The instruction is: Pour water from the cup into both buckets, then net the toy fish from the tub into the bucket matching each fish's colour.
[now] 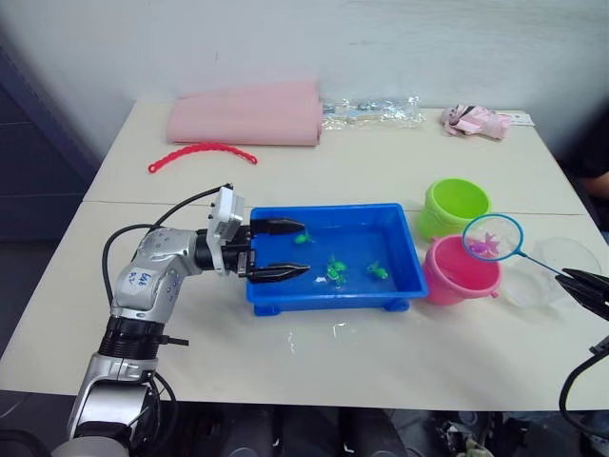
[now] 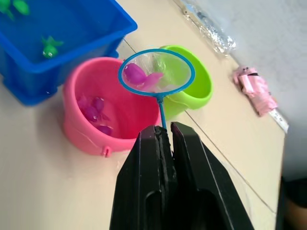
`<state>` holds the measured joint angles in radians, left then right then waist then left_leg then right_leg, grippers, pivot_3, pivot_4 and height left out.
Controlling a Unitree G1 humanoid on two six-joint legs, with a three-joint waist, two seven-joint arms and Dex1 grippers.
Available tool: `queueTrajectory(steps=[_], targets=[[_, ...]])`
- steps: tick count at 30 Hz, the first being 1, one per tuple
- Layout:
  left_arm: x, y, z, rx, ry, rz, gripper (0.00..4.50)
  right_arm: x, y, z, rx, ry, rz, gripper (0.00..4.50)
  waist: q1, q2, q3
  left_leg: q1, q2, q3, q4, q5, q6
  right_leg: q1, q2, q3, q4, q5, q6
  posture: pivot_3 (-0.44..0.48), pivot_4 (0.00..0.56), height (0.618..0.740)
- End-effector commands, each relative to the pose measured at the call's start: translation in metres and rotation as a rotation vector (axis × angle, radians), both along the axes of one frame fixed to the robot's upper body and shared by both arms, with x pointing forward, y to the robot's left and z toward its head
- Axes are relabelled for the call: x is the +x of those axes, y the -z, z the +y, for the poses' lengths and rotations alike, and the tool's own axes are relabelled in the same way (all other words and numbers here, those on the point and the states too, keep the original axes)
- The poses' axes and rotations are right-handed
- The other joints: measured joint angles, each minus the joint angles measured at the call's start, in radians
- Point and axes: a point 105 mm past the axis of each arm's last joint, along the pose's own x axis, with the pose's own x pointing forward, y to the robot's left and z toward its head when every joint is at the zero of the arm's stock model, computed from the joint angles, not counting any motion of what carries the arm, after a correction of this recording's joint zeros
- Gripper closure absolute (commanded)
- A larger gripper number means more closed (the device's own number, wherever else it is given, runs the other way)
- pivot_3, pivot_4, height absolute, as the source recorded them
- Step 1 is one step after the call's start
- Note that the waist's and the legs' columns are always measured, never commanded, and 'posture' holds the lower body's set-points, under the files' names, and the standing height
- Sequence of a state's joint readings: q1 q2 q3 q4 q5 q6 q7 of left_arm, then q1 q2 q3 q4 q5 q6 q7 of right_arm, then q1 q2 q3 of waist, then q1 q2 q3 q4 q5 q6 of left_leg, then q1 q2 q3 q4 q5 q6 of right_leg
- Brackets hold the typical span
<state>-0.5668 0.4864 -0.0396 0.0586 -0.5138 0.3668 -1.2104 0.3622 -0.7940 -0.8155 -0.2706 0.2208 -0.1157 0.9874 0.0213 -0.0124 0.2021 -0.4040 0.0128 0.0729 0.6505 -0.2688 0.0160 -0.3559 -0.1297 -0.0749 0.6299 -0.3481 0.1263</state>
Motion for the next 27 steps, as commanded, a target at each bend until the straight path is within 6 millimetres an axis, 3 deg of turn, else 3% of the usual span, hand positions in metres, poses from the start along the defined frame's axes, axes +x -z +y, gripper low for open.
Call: queueTrajectory(steps=[1, 6, 13, 20, 27], targets=[[-0.002, -0.006, -0.002, -0.008, 0.025, -0.035, 0.14, 0.001, -0.005, 0.003, -0.174, -0.055, -0.05, 4.5, 0.0, 0.0, 0.0, 0.0, 0.0, 0.0, 0.0, 0.0, 0.0, 0.0, 0.0, 0.0, 0.0, 0.0, 0.0, 0.0, 0.15, 0.74], [-0.001, -0.007, -0.003, -0.025, 0.019, -0.05, 0.14, 0.005, 0.0, -0.005, -0.5, -0.083, -0.071, 4.5, 0.0, 0.0, 0.0, 0.0, 0.0, 0.0, 0.0, 0.0, 0.0, 0.0, 0.0, 0.0, 0.0, 0.0, 0.0, 0.0, 0.15, 0.74], [0.0, -0.008, -0.005, -0.051, 0.025, -0.046, 0.14, 0.013, -0.005, 0.002, -0.738, -0.187, -0.167, 4.5, 0.0, 0.0, 0.0, 0.0, 0.0, 0.0, 0.0, 0.0, 0.0, 0.0, 0.0, 0.0, 0.0, 0.0, 0.0, 0.0, 0.15, 0.74], [0.001, -0.008, -0.007, -0.054, 0.029, -0.05, 0.14, 0.014, -0.018, 0.01, -0.829, -0.232, -0.287, 4.5, 0.0, 0.0, 0.0, 0.0, 0.0, 0.0, 0.0, 0.001, -0.001, 0.0, 0.0, 0.0, -0.001, 0.0, 0.0, 0.0, 0.15, 0.74], [0.001, -0.008, -0.007, -0.061, 0.023, -0.052, 0.14, 0.006, -0.017, 0.011, -0.93, -0.25, -0.35, 4.5, 0.0, 0.0, 0.0, 0.0, 0.0, 0.0, 0.0, 0.001, -0.001, 0.0, 0.0, 0.0, -0.001, 0.0, 0.0, 0.0, 0.15, 0.74]])
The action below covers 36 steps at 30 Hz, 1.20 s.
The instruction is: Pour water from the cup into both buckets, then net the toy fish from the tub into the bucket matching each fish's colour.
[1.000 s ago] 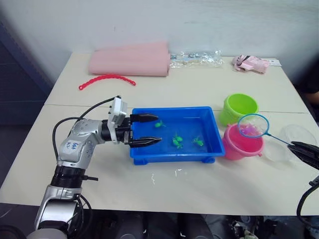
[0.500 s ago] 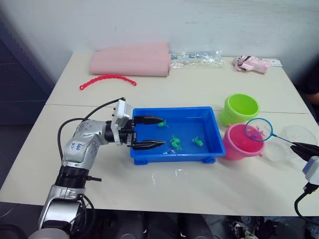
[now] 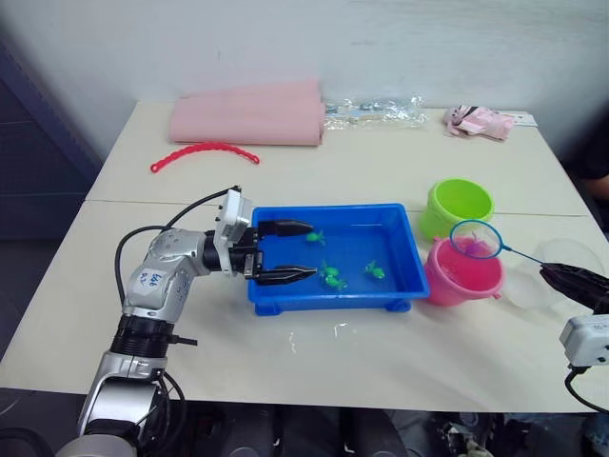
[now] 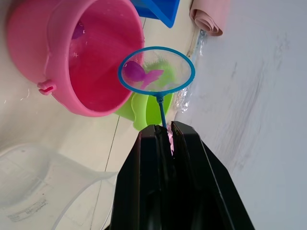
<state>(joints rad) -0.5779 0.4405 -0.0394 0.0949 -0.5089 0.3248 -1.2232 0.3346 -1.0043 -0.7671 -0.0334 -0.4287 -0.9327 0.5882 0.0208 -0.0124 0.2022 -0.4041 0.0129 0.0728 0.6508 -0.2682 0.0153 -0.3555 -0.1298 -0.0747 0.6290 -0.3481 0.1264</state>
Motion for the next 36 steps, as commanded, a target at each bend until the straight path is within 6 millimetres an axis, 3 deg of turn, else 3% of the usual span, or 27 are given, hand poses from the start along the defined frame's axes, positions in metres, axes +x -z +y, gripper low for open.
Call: queueTrajectory(steps=[1, 17, 21, 25, 27, 31, 36], targets=[[0.0, -0.008, 0.0, -0.021, -0.002, -0.038, 0.14, -0.008, -0.009, -0.002, -0.046, -0.01, -0.072, 4.5, 0.001, 0.0, 0.0, 0.0, 0.0, 0.0, 0.0, 0.0, 0.0, 0.0, 0.0, 0.0, 0.0, 0.0, 0.0, 0.0, 0.15, 0.74], [0.0, -0.007, 0.002, -0.026, -0.019, -0.035, 0.14, -0.03, 0.014, -0.005, 0.022, 0.001, -0.088, 4.5, -0.007, 0.0, 0.0, 0.0, 0.0, 0.0, 0.0, 0.0, 0.0, 0.0, 0.0, 0.0, 0.0, 0.0, 0.0, 0.0, 0.15, 0.74], [0.001, -0.006, 0.003, -0.029, -0.028, -0.034, 0.14, -0.027, 0.006, -0.022, 0.015, 0.086, -0.152, 4.5, -0.009, 0.0, 0.0, 0.0, 0.0, 0.0, 0.0, 0.0, 0.0, 0.0, 0.0, 0.0, 0.0, 0.0, 0.0, 0.0, 0.15, 0.74], [0.001, -0.005, 0.003, -0.031, -0.028, -0.034, 0.14, -0.034, 0.023, 0.003, 0.033, -0.053, -0.063, 4.5, -0.012, 0.0, 0.0, 0.0, 0.0, -0.001, 0.0, 0.0, 0.0, 0.001, 0.0, 0.0, 0.0, 0.0, 0.0, 0.0, 0.15, 0.74], [0.001, -0.004, 0.004, -0.032, -0.029, -0.033, 0.14, -0.034, 0.021, 0.002, 0.037, -0.049, -0.076, 4.5, -0.015, 0.0, 0.0, 0.0, 0.0, -0.001, -0.001, 0.0, 0.0, 0.001, 0.0, 0.0, 0.0, 0.0, 0.0, 0.0, 0.15, 0.74], [0.0, -0.001, 0.003, -0.033, -0.034, -0.029, 0.14, -0.026, 0.01, -0.025, 0.009, 0.07, -0.142, 4.5, -0.021, 0.0, 0.0, 0.001, 0.0, -0.001, 0.0, 0.0, 0.0, 0.001, 0.0, 0.0, 0.0, 0.0, 0.0, 0.0, 0.15, 0.74], [0.0, -0.001, 0.004, -0.036, -0.04, -0.029, 0.14, -0.023, 0.012, -0.02, -0.005, 0.044, -0.147, 4.5, -0.022, 0.0, 0.0, 0.001, 0.0, -0.001, 0.0, 0.001, 0.0, 0.001, 0.0, 0.0, 0.0, 0.0, 0.0, 0.0, 0.15, 0.74]])
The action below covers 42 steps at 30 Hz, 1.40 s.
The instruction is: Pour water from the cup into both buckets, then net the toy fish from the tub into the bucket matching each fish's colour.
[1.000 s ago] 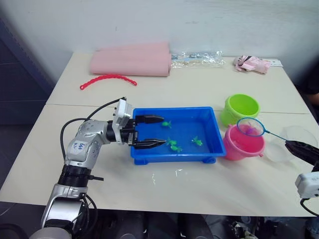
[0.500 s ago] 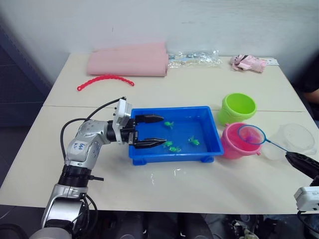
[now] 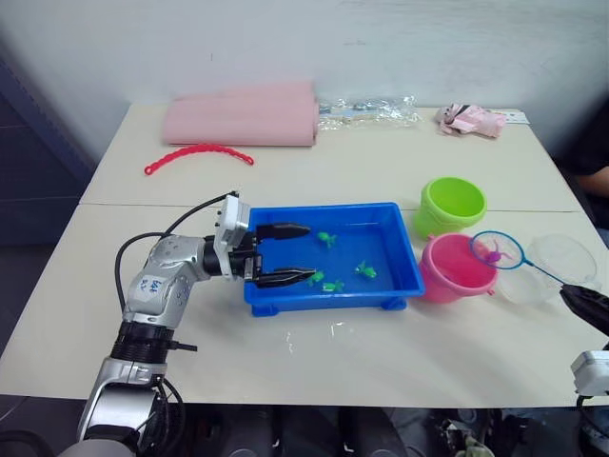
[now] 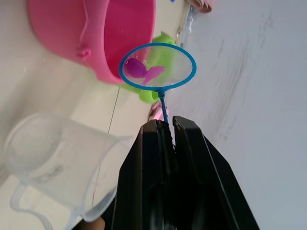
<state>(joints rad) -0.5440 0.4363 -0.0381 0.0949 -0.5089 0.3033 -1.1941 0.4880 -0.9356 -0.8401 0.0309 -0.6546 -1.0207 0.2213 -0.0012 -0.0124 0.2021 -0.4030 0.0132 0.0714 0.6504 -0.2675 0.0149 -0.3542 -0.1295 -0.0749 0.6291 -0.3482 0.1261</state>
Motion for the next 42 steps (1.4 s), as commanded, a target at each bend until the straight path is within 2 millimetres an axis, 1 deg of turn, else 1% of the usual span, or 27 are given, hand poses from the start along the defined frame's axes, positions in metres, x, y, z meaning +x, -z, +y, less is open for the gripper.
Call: queueTrajectory(steps=[1, 3, 6, 7, 9, 11, 13, 16, 18, 20, 22, 24, 26, 28, 29, 31, 32, 34, 37, 39, 42], targets=[[-0.001, -0.009, 0.002, -0.024, -0.004, -0.043, 0.14, 0.003, -0.007, 0.003, -0.018, -0.014, -0.047, 4.5, 0.0, 0.0, 0.0, 0.0, 0.0, 0.0, 0.0, 0.0, 0.0, 0.0, 0.0, 0.0, 0.0, 0.0, 0.0, 0.0, 0.15, 0.74], [-0.001, -0.009, 0.002, -0.025, -0.004, -0.043, 0.14, 0.004, -0.002, 0.008, -0.005, -0.031, -0.037, 4.5, 0.0, 0.0, 0.0, 0.0, 0.0, 0.0, 0.0, 0.0, 0.0, 0.0, 0.0, 0.0, 0.0, 0.0, 0.0, 0.0, 0.15, 0.74], [-0.001, -0.008, 0.001, -0.027, -0.003, -0.043, 0.14, 0.003, 0.01, 0.029, 0.0, -0.114, 0.0, 4.5, 0.0, 0.0, 0.0, 0.0, 0.0, 0.0, 0.0, 0.0, 0.0, 0.0, 0.0, 0.0, 0.0, 0.0, 0.0, 0.0, 0.15, 0.74], [-0.001, -0.009, 0.001, -0.027, -0.003, -0.044, 0.14, 0.003, 0.012, 0.032, 0.002, -0.127, 0.007, 4.5, 0.0, 0.0, 0.0, 0.0, 0.0, 0.0, 0.0, 0.0, 0.0, 0.0, 0.0, 0.0, 0.0, 0.0, 0.0, 0.0, 0.15, 0.74], [0.0, -0.009, 0.001, -0.029, -0.005, -0.047, 0.14, 0.004, 0.01, 0.029, -0.009, -0.099, -0.01, 4.5, 0.0, 0.0, 0.0, 0.0, 0.0, 0.0, 0.0, 0.0, 0.0, 0.0, 0.0, 0.0, 0.0, 0.0, 0.0, 0.0, 0.15, 0.74], [0.0, -0.009, 0.001, -0.032, -0.009, -0.049, 0.14, 0.009, -0.002, 0.019, -0.026, -0.03, -0.065, 4.5, 0.001, 0.0, 0.0, 0.0, -0.001, 0.0, 0.0, 0.0, 0.0, 0.0, 0.0, 0.0, 0.0, 0.0, 0.0, 0.0, 0.15, 0.74], [0.0, -0.009, 0.001, -0.033, -0.011, -0.049, 0.14, 0.012, -0.009, 0.014, -0.027, 0.001, -0.093, 4.5, 0.001, 0.0, 0.0, 0.0, -0.001, 0.0, 0.001, 0.0, 0.0, 0.0, -0.001, 0.0, 0.0, 0.0, 0.0, 0.0, 0.15, 0.74], [0.001, -0.009, 0.0, -0.039, -0.012, -0.05, 0.14, 0.015, -0.006, 0.03, -0.03, -0.057, -0.077, 4.5, 0.0, 0.0, 0.0, 0.0, 0.0, 0.0, 0.001, 0.0, 0.0, 0.0, 0.0, 0.0, 0.0, 0.0, 0.0, 0.0, 0.15, 0.74], [0.001, -0.009, 0.0, -0.043, -0.012, -0.051, 0.14, 0.016, -0.009, 0.029, -0.009, -0.037, -0.096, 4.5, 0.0, 0.0, 0.0, 0.0, 0.0, 0.0, 0.0, 0.0, 0.0, 0.0, 0.0, 0.0, 0.0, 0.0, 0.0, 0.0, 0.15, 0.74], [0.0, -0.008, 0.0, -0.043, -0.013, -0.051, 0.14, 0.016, -0.015, 0.026, 0.057, -0.01, -0.12, 4.5, 0.001, 0.0, 0.0, 0.0, 0.0, 0.0, 0.0, 0.0, 0.0, 0.0, 0.0, 0.0, 0.0, 0.0, 0.0, 0.0, 0.15, 0.74], [0.0, -0.008, 0.0, -0.042, -0.016, -0.05, 0.14, 0.015, -0.02, 0.027, 0.23, -0.001, -0.099, 4.5, 0.001, 0.0, 0.0, 0.0, -0.001, 0.0, 0.0, 0.0, 0.0, 0.0, 0.0, 0.0, 0.0, 0.0, 0.0, 0.0, 0.15, 0.74], [0.0, -0.007, 0.004, -0.035, -0.027, -0.049, 0.14, 0.013, -0.021, 0.038, 0.394, -0.05, -0.017, 4.5, 0.0, 0.0, 0.0, 0.0, 0.0, 0.0, 0.0, 0.0, 0.0, 0.001, 0.0, 0.0, 0.0, 0.0, 0.0, 0.0, 0.15, 0.74], [0.0, -0.006, 0.009, -0.02, -0.037, -0.051, 0.14, 0.012, -0.027, 0.049, 0.538, -0.097, 0.039, 4.5, 0.0, 0.0, 0.0, 0.0, 0.0, -0.001, 0.0, 0.0, 0.001, 0.002, 0.0, -0.001, 0.0, 0.0, 0.0, 0.0, 0.15, 0.74], [-0.002, -0.006, 0.016, -0.016, -0.046, -0.051, 0.14, 0.015, -0.032, 0.059, 0.68, -0.122, 0.13, 4.5, -0.004, 0.0, 0.0, 0.001, 0.0, -0.002, 0.0, 0.0, 0.001, 0.002, 0.0, -0.002, 0.0, 0.0, 0.0, 0.0, 0.15, 0.74], [-0.003, -0.006, 0.021, -0.013, -0.055, -0.05, 0.14, 0.017, -0.029, 0.069, 0.755, -0.142, 0.242, 4.5, -0.004, 0.0, 0.0, 0.001, 0.0, -0.002, 0.0, 0.0, 0.001, 0.002, 0.0, -0.001, 0.0, 0.0, 0.0, 0.0, 0.15, 0.74], [-0.004, -0.005, 0.028, -0.003, -0.075, -0.052, 0.14, 0.02, -0.019, 0.086, 0.776, -0.174, 0.437, 4.5, -0.004, 0.0, 0.0, 0.002, 0.001, -0.002, 0.001, 0.0, 0.001, 0.003, -0.001, -0.001, 0.001, 0.0, 0.0, 0.0, 0.15, 0.74], [-0.004, -0.004, 0.031, 0.003, -0.088, -0.055, 0.14, 0.025, -0.016, 0.094, 0.786, -0.173, 0.513, 4.5, -0.002, 0.0, 0.0, 0.003, 0.001, -0.002, 0.001, 0.0, 0.002, 0.004, 0.0, -0.002, 0.001, 0.0, 0.0, 0.0, 0.15, 0.74], [-0.004, -0.004, 0.037, 0.009, -0.117, -0.062, 0.14, 0.036, -0.014, 0.102, 0.762, -0.156, 0.582, 4.5, -0.003, 0.0, 0.0, 0.004, 0.001, -0.003, 0.001, -0.001, 0.002, 0.006, -0.001, -0.003, 0.0, 0.0, 0.0, 0.0, 0.15, 0.74], [-0.006, -0.003, 0.045, 0.024, -0.153, -0.072, 0.14, 0.057, -0.01, 0.107, 0.72, -0.097, 0.641, 4.5, 0.001, 0.0, 0.0, 0.005, 0.001, -0.004, 0.002, -0.001, 0.003, 0.008, -0.002, -0.003, -0.001, 0.0, 0.0, 0.0, 0.15, 0.74], [-0.008, -0.003, 0.05, 0.034, -0.169, -0.076, 0.14, 0.072, -0.01, 0.106, 0.655, -0.054, 0.627, 4.5, 0.007, 0.0, 0.0, 0.004, 0.0, -0.007, 0.002, -0.002, 0.002, 0.009, -0.003, -0.003, -0.002, 0.0, 0.0, 0.0, 0.15, 0.74], [-0.011, -0.003, 0.055, 0.047, -0.19, -0.081, 0.14, 0.09, -0.009, 0.102, 0.542, -0.022, 0.596, 4.5, 0.007, 0.001, 0.0, 0.001, 0.0, -0.007, 0.003, -0.002, 0.002, 0.007, -0.003, -0.003, -0.003, 0.0, 0.0, 0.0, 0.15, 0.74]])
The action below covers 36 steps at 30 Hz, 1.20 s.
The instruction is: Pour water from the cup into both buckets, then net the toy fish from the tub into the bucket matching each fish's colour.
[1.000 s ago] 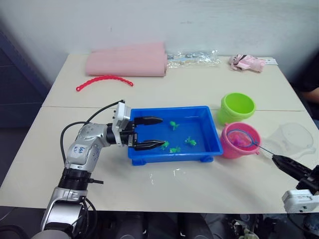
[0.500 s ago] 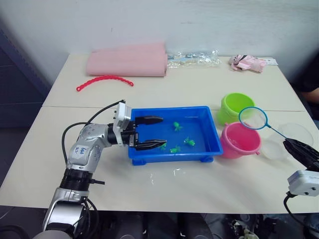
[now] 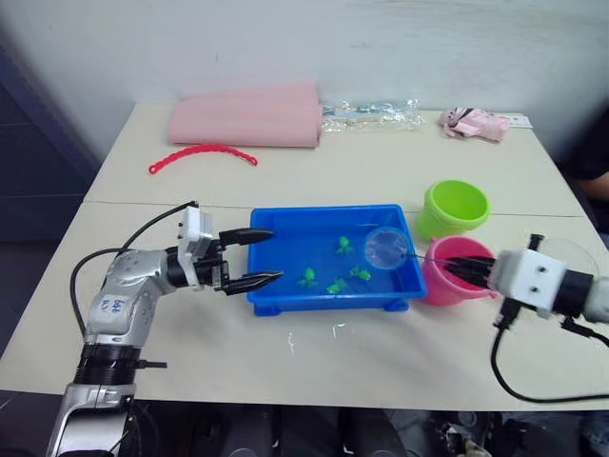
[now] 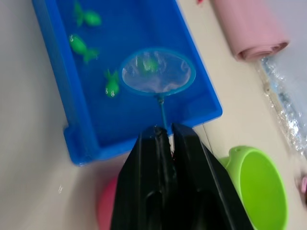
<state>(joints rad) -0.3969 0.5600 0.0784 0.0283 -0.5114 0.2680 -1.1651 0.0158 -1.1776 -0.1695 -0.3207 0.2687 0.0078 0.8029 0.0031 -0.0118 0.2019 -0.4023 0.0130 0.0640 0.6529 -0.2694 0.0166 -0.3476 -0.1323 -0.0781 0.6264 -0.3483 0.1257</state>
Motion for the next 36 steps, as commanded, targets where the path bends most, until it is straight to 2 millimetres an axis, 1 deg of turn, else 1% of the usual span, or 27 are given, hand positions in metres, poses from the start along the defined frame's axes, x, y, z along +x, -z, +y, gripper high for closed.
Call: queueTrajectory(steps=[1, 4, 6, 9, 11, 17, 20, 23, 26, 30, 33, 36], targets=[[-0.006, -0.013, 0.003, -0.002, -0.009, -0.062, 0.14, 0.015, 0.002, -0.008, -0.137, 0.014, -0.022, 4.5, 0.002, 0.0, 0.0, -0.001, 0.0, 0.0, 0.0, 0.0, 0.0, -0.001, 0.0, 0.0, 0.0, 0.0, 0.0, 0.0, 0.15, 0.74], [-0.009, -0.011, 0.004, 0.018, -0.011, -0.066, 0.14, 0.026, 0.006, -0.008, -0.238, -0.016, -0.036, 4.5, -0.001, 0.0, 0.0, -0.002, -0.001, 0.002, 0.0, 0.0, 0.0, -0.003, 0.0, -0.003, 0.0, 0.0, 0.0, 0.0, 0.15, 0.74], [-0.01, -0.011, 0.005, 0.023, -0.012, -0.067, 0.14, 0.029, 0.008, -0.008, -0.268, -0.034, -0.039, 4.5, -0.002, 0.0, 0.0, -0.002, -0.001, 0.004, 0.0, 0.0, 0.0, -0.004, 0.0, -0.002, 0.001, 0.0, 0.0, 0.0, 0.15, 0.74], [-0.012, -0.01, 0.006, 0.034, -0.01, -0.068, 0.14, 0.033, 0.014, -0.004, -0.276, -0.075, -0.002, 4.5, -0.004, 0.0, 0.0, -0.002, 0.0, 0.004, 0.0, 0.0, 0.0, -0.005, 0.001, -0.002, 0.002, 0.0, 0.0, 0.0, 0.15, 0.74], [-0.013, -0.01, 0.006, 0.044, -0.008, -0.069, 0.14, 0.035, 0.021, 0.003, -0.261, -0.102, 0.048, 4.5, -0.005, 0.0, 0.0, -0.002, 0.0, 0.005, 0.001, 0.0, 0.0, -0.005, 0.001, -0.001, 0.002, 0.0, 0.0, 0.0, 0.15, 0.74], [-0.016, -0.011, 0.007, 0.055, -0.01, -0.069, 0.14, 0.033, 0.031, 0.015, -0.225, -0.141, 0.146, 4.5, -0.001, 0.0, 0.0, -0.002, 0.0, 0.004, 0.002, 0.0, 0.0, -0.004, 0.0, -0.002, 0.002, 0.0, 0.0, 0.0, 0.15, 0.74], [-0.016, -0.014, 0.006, 0.057, -0.01, -0.074, 0.14, 0.031, 0.032, 0.028, -0.081, -0.114, 0.221, 4.5, -0.003, 0.0, 0.0, -0.002, 0.0, 0.004, 0.002, 0.0, 0.0, -0.004, 0.001, -0.002, 0.003, 0.0, 0.0, 0.0, 0.15, 0.74], [-0.016, -0.015, 0.005, 0.059, -0.011, -0.075, 0.14, 0.029, 0.035, 0.032, 0.025, -0.066, 0.295, 4.5, -0.003, 0.0, 0.0, -0.002, 0.001, 0.004, 0.002, 0.0, 0.0, -0.005, 0.001, -0.002, 0.003, 0.0, 0.0, 0.0, 0.15, 0.74], [-0.016, -0.015, 0.005, 0.06, -0.012, -0.075, 0.14, 0.027, 0.036, 0.031, 0.087, -0.034, 0.33, 4.5, -0.003, 0.0, 0.0, -0.002, 0.001, 0.004, 0.002, 0.0, 0.0, -0.005, 0.001, -0.002, 0.003, 0.0, 0.0, 0.0, 0.15, 0.74], [-0.017, -0.016, 0.002, 0.053, -0.001, -0.056, 0.14, 0.021, 0.036, 0.026, 0.283, 0.017, 0.431, 4.5, -0.002, 0.0, 0.0, -0.003, 0.001, 0.004, 0.001, 0.0, 0.0, -0.005, 0.001, -0.002, 0.003, 0.0, 0.0, 0.0, 0.15, 0.74], [-0.017, -0.016, 0.001, 0.054, 0.002, -0.055, 0.14, 0.015, 0.035, 0.021, 0.312, 0.029, 0.443, 4.5, -0.002, 0.0, 0.0, -0.003, 0.0, 0.004, 0.001, 0.0, 0.0, -0.005, 0.001, -0.002, 0.002, 0.0, 0.0, 0.0, 0.15, 0.74], [-0.015, -0.017, 0.0, 0.053, 0.005, -0.057, 0.14, 0.01, 0.03, 0.014, 0.352, 0.036, 0.422, 4.5, -0.001, 0.0, 0.0, -0.003, 0.0, 0.004, 0.0, 0.0, 0.0, -0.005, 0.001, -0.002, 0.002, 0.0, 0.0, 0.0, 0.15, 0.74]])
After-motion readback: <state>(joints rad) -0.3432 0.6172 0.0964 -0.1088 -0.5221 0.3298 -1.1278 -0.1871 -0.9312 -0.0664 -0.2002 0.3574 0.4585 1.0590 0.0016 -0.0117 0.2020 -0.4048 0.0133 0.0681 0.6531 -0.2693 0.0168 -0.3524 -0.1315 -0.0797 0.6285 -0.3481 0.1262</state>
